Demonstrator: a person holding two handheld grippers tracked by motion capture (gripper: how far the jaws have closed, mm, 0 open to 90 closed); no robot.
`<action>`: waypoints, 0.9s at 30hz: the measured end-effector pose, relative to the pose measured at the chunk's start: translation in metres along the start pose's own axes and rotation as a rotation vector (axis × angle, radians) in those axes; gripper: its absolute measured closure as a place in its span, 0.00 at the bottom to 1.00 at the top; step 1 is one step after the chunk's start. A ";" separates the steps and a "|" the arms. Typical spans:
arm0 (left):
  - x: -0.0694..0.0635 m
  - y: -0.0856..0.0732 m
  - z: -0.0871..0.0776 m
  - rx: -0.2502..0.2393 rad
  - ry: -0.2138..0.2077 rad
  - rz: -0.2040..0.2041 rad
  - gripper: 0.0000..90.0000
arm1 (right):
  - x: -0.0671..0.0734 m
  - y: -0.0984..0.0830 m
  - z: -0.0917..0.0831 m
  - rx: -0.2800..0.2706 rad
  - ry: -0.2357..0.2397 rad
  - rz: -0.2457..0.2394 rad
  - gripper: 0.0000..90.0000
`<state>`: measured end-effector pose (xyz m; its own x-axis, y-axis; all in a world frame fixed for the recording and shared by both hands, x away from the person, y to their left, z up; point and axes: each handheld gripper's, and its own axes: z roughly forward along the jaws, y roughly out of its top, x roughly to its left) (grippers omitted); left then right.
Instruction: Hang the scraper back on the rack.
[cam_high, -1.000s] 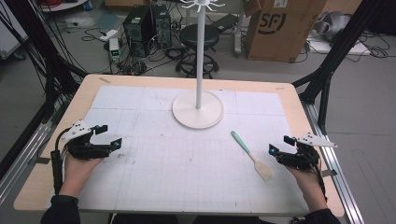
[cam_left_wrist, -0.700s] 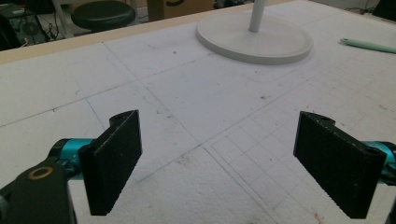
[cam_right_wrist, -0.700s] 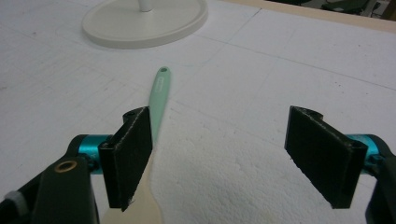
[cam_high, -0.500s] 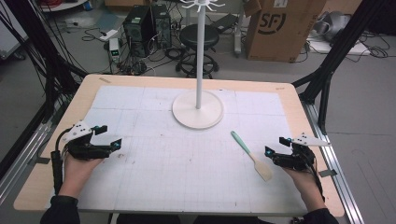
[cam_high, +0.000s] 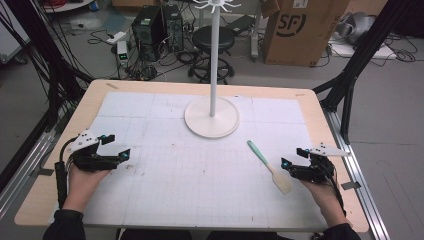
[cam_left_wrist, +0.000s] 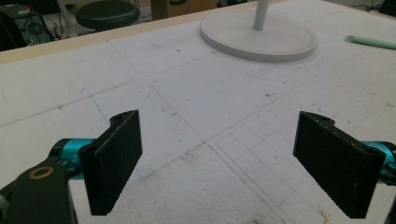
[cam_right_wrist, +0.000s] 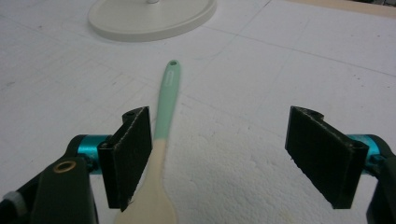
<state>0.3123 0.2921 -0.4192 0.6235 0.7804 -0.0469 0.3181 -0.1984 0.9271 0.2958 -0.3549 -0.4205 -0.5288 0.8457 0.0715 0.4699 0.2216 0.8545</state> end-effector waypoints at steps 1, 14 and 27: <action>0.000 0.000 0.000 0.000 0.000 0.000 0.18 | 0.001 0.000 0.001 0.007 0.000 -0.004 0.25; 0.001 -0.003 0.002 0.024 0.007 0.014 0.18 | 0.014 -0.002 0.022 0.093 0.029 0.003 0.32; -0.002 -0.004 0.006 0.026 0.002 0.011 0.19 | 0.027 -0.004 0.037 0.176 0.044 -0.059 0.48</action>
<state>0.3139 0.2885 -0.4252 0.6258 0.7792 -0.0361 0.3294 -0.2220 0.9177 0.3059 -0.3148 -0.4412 -0.5874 0.8078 0.0492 0.5515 0.3551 0.7548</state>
